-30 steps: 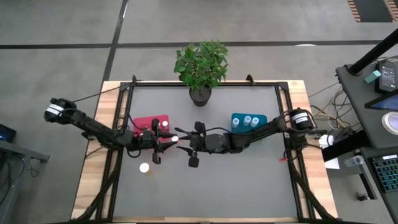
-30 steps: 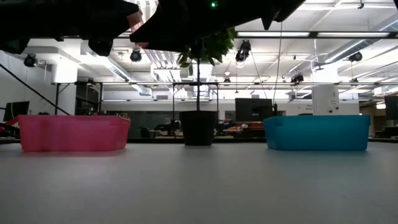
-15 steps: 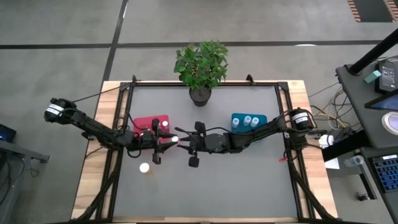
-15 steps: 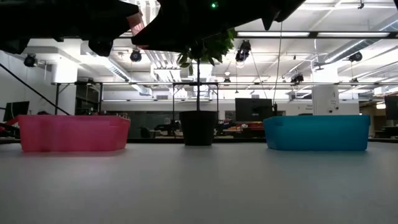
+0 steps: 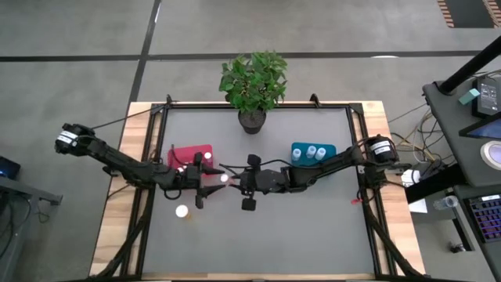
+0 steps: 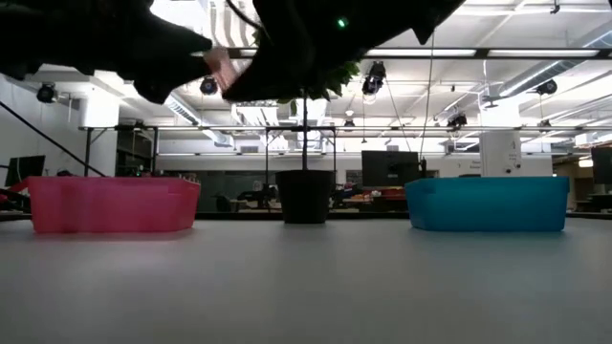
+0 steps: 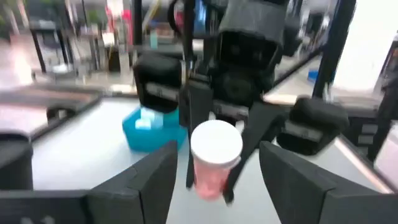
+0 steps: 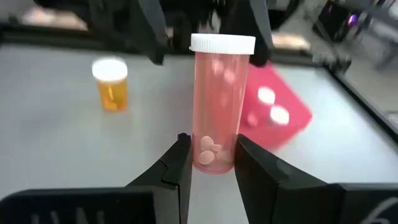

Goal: Pick and place medicine bottles into bin by pill shape (circle, oval)
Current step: Put the orange table bottle into the red bin

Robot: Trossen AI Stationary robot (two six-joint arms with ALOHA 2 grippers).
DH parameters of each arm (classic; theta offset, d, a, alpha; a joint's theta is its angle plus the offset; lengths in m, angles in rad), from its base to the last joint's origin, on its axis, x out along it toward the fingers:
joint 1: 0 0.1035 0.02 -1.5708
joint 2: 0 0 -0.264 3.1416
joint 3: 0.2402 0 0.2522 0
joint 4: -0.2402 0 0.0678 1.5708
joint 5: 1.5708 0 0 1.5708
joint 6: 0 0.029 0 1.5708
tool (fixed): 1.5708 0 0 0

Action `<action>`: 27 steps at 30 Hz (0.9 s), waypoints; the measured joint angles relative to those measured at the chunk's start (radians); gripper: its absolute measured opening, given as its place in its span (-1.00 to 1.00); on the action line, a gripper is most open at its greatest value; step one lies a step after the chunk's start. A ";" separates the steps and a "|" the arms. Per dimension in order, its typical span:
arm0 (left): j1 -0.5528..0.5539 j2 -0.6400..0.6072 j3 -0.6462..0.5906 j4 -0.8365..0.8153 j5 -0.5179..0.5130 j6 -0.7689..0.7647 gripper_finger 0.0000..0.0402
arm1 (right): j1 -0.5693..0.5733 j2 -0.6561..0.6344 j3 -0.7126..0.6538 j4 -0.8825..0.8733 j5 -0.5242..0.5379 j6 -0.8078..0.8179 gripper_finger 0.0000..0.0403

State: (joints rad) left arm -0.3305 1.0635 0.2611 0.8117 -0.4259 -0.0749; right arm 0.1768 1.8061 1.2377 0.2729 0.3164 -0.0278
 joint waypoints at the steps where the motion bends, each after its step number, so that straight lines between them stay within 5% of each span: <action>1: 0.000 -0.009 0.014 -0.061 0.000 -0.021 0.05 | 0.000 -0.003 0.000 -0.040 -0.002 0.005 -0.55; 10: 0.001 0.028 0.225 -0.644 0.010 -0.182 0.06 | 0.010 -0.005 -0.002 -0.322 -0.010 0.087 -0.55; 27: 0.023 0.257 0.335 -0.536 0.028 -0.123 0.06 | 0.031 -0.004 -0.002 -0.313 -0.011 0.043 -0.55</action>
State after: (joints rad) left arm -0.3077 1.3202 0.5966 0.2755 -0.3977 -0.1979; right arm 0.2073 1.8019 1.2362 -0.0402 0.3056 0.0151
